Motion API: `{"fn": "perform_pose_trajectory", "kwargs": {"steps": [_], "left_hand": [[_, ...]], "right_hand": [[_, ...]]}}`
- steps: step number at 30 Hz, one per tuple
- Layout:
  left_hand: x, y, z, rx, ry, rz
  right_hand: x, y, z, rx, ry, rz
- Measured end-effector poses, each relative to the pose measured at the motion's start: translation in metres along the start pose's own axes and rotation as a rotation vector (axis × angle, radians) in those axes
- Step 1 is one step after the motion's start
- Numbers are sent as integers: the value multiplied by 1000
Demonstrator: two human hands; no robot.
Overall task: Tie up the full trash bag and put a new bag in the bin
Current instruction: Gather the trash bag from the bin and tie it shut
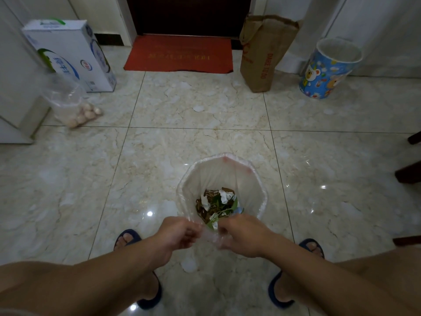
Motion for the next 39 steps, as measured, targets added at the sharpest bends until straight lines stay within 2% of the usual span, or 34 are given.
{"fn": "perform_pose_trajectory", "kwargs": {"steps": [3, 5, 11, 16, 22, 25, 29, 32, 36, 39], "left_hand": [[9, -5, 5, 28, -78, 36], [17, -9, 10, 42, -87, 32], [22, -11, 11, 40, -15, -14], [13, -2, 1, 14, -149, -124], [18, -4, -9, 47, -214, -25], [20, -4, -5, 84, -259, -100], [22, -3, 6, 81, -195, -253], [24, -2, 13, 86, -84, -311], [26, -4, 20, 33, -8, -239], [27, -3, 25, 13, 32, -179]], "right_hand": [[8, 4, 3, 30, 228, -80], [12, 5, 6, 10, 273, -69], [9, 3, 4, 12, 237, -50], [2, 5, -5, 83, 220, -33], [-6, 5, -14, 121, 237, -30], [-10, 4, -17, 122, 222, -33], [-13, 2, -19, 132, 219, -7], [-16, -1, -17, 146, 164, 22], [-10, -6, -13, 76, 0, 57], [9, -8, -10, 30, -8, 98]]}}
Point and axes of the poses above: each hand's wrist, its own y-axis away from the middle knuckle, its own x-axis out of the back of the hand, z = x × y, the point moved 2 cm from there along -y, towards the middle knuckle, and after that the axes turned 14 degrees about -y, right-handed, at the moved point
